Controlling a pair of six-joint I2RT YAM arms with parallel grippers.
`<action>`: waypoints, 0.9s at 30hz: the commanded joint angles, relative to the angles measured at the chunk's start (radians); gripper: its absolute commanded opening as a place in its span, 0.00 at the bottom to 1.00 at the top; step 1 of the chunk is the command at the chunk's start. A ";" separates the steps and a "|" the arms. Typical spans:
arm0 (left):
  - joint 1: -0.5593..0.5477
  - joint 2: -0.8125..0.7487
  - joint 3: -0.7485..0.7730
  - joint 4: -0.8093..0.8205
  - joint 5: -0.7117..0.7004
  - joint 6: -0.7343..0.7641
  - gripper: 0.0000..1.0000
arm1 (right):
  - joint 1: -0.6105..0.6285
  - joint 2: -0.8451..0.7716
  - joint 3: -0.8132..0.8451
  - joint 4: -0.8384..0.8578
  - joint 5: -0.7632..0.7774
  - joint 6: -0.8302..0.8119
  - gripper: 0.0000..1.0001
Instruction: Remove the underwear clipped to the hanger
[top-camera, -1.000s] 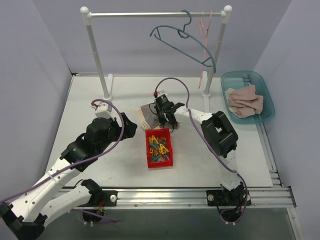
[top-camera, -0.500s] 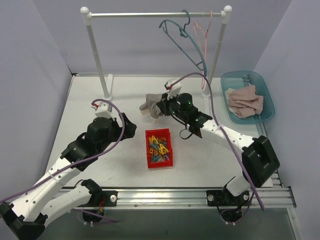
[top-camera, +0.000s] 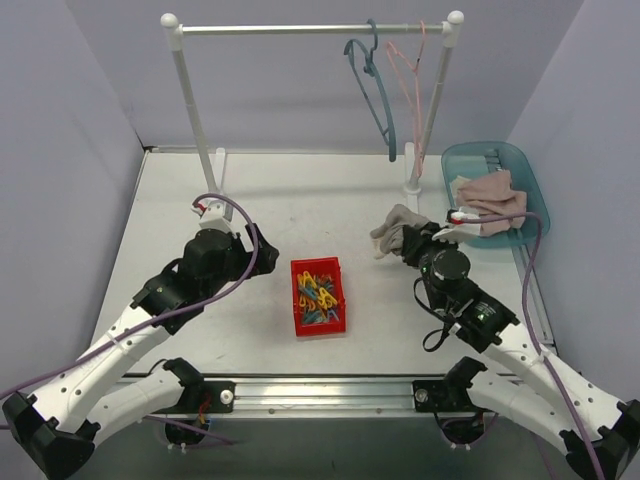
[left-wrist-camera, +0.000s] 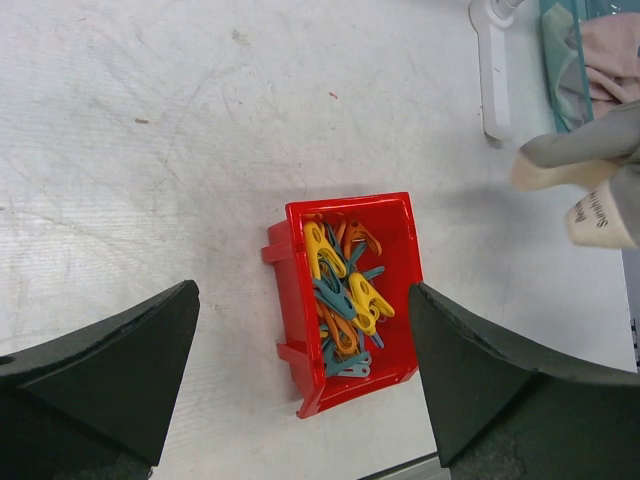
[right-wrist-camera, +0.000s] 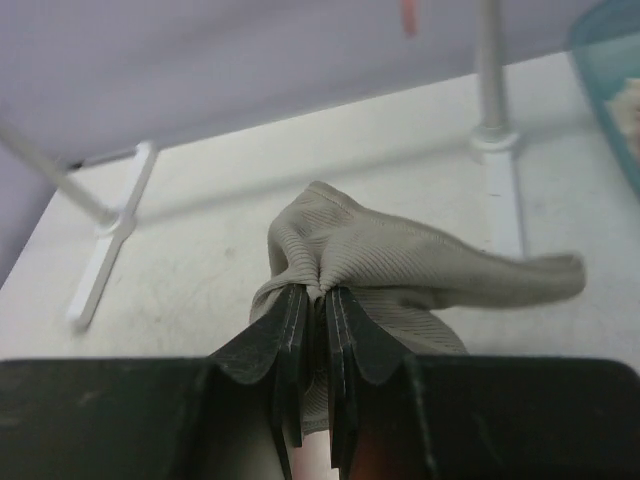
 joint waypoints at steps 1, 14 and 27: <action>0.006 0.027 0.031 0.067 0.040 0.003 0.94 | -0.060 0.057 0.062 -0.213 0.374 0.194 0.00; 0.006 0.029 0.016 0.088 0.097 0.005 0.94 | -0.640 0.490 0.443 -0.009 0.029 0.078 0.00; 0.008 0.010 -0.052 0.161 0.146 -0.026 0.94 | -0.909 1.036 0.859 -0.109 -0.291 0.036 0.39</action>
